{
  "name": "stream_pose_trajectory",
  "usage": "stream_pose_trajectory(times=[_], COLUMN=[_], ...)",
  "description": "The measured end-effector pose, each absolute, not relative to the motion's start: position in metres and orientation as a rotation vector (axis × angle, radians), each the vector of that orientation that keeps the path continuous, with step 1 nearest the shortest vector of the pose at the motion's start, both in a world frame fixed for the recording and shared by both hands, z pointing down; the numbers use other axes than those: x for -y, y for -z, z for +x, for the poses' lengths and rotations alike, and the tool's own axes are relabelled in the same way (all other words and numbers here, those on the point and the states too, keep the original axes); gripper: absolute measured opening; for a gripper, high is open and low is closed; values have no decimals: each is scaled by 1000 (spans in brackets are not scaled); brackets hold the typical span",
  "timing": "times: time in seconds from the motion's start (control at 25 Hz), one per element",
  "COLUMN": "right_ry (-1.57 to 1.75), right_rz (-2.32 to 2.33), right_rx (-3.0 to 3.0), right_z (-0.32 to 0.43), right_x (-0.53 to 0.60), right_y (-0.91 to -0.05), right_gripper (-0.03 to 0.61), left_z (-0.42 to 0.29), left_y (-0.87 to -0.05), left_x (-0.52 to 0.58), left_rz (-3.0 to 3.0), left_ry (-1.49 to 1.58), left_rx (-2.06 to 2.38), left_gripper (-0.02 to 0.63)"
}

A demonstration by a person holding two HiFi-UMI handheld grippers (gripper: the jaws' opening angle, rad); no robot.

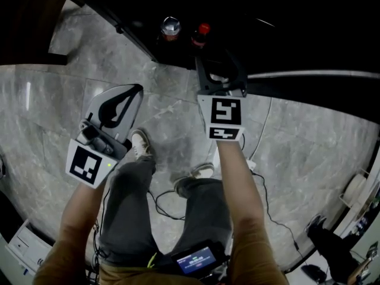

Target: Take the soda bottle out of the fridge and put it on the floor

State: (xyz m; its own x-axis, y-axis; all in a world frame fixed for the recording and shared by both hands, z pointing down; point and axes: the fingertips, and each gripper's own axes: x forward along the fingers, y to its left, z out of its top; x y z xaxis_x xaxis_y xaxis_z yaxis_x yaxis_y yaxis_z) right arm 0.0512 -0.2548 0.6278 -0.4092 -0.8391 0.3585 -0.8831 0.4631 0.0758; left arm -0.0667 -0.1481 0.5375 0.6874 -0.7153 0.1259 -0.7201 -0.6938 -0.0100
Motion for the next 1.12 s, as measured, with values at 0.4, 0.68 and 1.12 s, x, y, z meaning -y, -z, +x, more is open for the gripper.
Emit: stream_pose_trajectory(times=[0.4, 0.68, 1.12], right_ry=[-147, -102, 1], right_rz=[1454, 1413, 1349], right_rx=[2424, 2410, 2467], right_z=[49, 46, 34], right_x=[282, 306, 331], right_y=[-677, -713, -746], right_gripper=[242, 273, 287], left_z=[-58, -36, -28], left_y=[-612, -651, -678], left_x=[174, 190, 225], left_rz=[2913, 2998, 3085], left_ry=[-201, -166, 46], left_rx=[1189, 1070, 1111], left_gripper=[-5, -5, -5])
